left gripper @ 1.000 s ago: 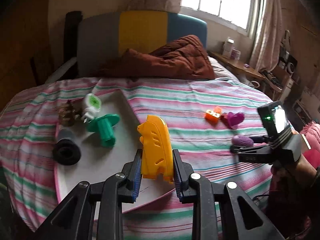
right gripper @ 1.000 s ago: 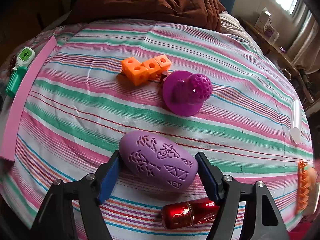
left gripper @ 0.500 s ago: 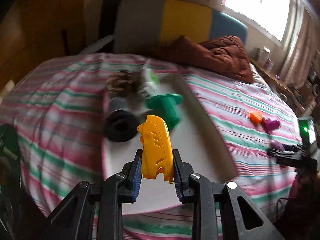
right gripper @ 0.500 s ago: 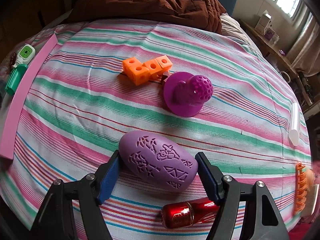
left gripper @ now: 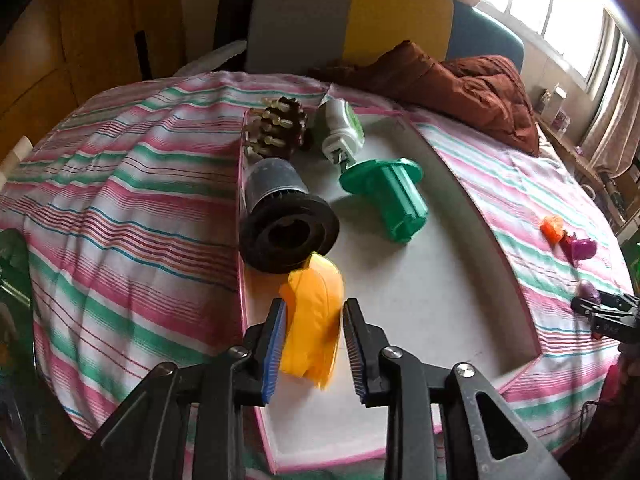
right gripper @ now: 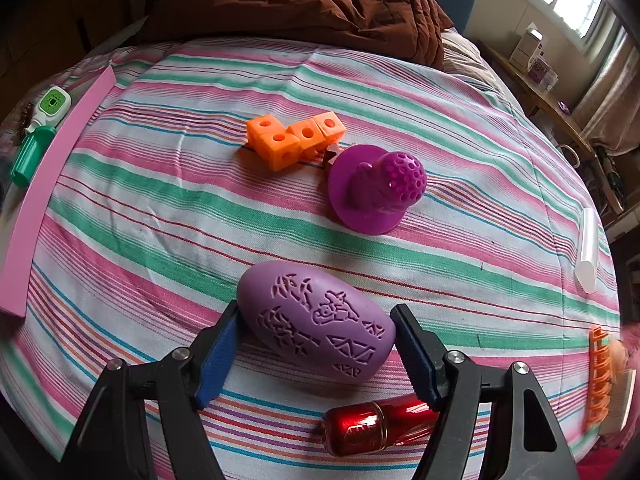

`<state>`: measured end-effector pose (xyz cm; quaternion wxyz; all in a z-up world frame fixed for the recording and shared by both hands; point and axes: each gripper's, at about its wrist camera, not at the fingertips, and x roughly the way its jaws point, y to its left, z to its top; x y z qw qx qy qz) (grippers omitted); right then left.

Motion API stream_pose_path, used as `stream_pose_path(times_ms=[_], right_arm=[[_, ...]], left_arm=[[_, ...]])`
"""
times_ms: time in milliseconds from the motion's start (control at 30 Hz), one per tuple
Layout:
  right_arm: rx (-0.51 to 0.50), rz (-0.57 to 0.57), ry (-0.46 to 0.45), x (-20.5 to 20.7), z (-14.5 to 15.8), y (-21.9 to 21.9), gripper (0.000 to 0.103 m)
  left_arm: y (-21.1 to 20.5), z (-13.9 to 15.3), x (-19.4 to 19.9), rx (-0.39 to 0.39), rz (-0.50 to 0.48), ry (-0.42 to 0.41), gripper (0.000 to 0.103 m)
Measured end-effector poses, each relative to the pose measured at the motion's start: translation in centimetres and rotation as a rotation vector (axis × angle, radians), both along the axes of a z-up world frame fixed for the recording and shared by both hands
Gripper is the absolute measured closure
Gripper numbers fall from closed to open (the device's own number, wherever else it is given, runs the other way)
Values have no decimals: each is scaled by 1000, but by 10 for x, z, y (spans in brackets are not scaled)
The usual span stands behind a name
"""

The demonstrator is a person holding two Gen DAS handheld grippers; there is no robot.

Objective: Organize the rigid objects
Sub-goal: 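Carry the yellow curved piece into the tray and open left tool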

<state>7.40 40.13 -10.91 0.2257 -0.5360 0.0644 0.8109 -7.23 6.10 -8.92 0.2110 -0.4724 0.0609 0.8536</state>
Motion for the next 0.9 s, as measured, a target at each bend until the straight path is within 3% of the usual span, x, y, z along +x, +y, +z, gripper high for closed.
stream_pose_path(times_ms=[67, 267, 633, 900], right_arm=[[0, -1, 1, 0, 0, 0, 30], [1, 1, 0, 0, 0, 0, 30], [11, 6, -2, 1, 0, 0, 30], [23, 9, -4, 1, 0, -3, 30]], left_arm=[[0, -1, -2, -2, 7, 3, 74], [8, 5, -2, -96, 6, 121, 74], [6, 21, 14, -114, 31, 181, 73], [-10, 29, 29, -73, 49, 159, 73]])
